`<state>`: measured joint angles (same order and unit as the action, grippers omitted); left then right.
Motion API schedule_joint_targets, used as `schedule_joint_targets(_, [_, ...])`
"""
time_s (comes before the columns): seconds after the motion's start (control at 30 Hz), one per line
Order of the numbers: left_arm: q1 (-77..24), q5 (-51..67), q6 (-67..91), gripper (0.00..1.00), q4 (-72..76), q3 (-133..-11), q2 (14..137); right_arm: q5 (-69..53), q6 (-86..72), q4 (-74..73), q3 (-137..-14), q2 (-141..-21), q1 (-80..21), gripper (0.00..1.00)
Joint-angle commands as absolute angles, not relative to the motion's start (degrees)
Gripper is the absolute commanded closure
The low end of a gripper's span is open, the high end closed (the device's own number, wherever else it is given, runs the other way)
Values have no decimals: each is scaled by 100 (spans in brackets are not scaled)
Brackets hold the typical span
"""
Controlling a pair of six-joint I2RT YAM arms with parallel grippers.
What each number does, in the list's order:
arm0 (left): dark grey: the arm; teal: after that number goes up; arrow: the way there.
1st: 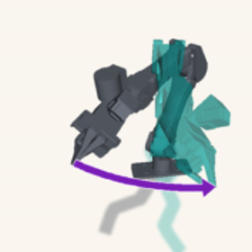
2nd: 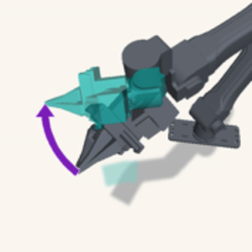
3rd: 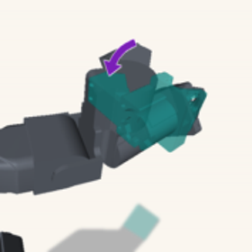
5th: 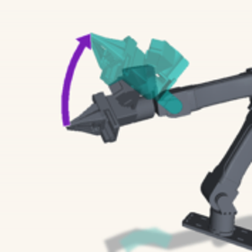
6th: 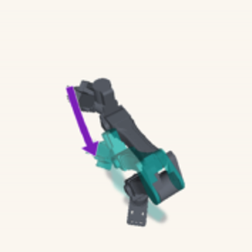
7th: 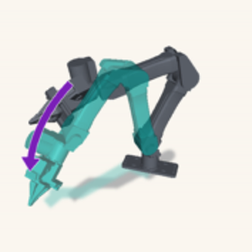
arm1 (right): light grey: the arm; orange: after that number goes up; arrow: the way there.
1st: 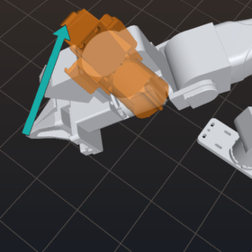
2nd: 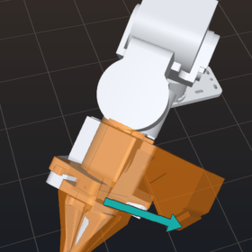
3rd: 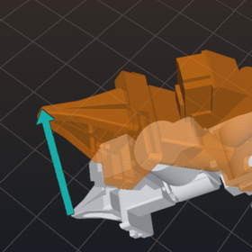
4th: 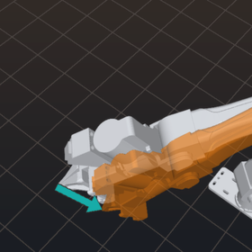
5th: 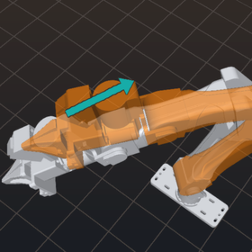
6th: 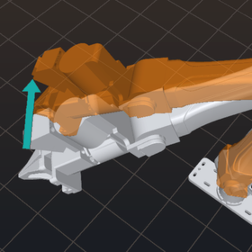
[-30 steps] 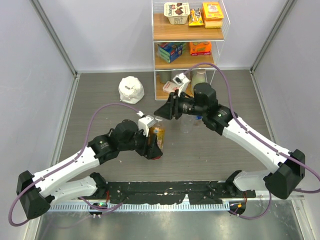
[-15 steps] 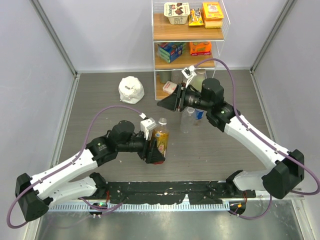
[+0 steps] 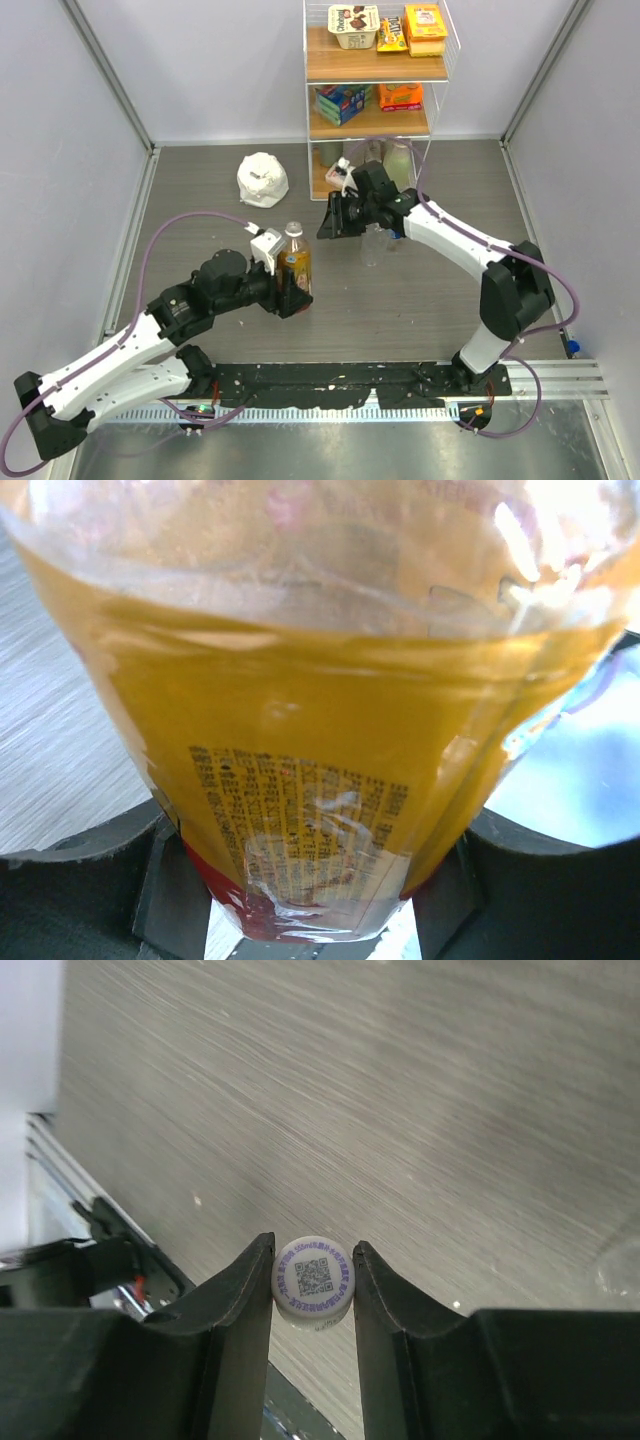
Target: Unscrew the bottle caps
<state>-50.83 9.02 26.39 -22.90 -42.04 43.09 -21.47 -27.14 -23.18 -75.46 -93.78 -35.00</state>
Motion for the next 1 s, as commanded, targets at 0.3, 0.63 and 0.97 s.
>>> schedule_joint_targets(0.3, [-5089,-466,2760,100,-2698,-4342,4456,-1231,-2224,-3120,-7928,-9431,-3726,42])
schedule_joint_targets(0.63, [-5080,-554,2777,100,-2716,-4342,4518,-1010,-2110,-2918,-7840,-8588,-3753,11])
schedule_joint_targets(0.97, [-5080,-89,2690,100,-2514,-4342,4500,-2801,-1933,-1882,-7532,-7638,-3762,0])
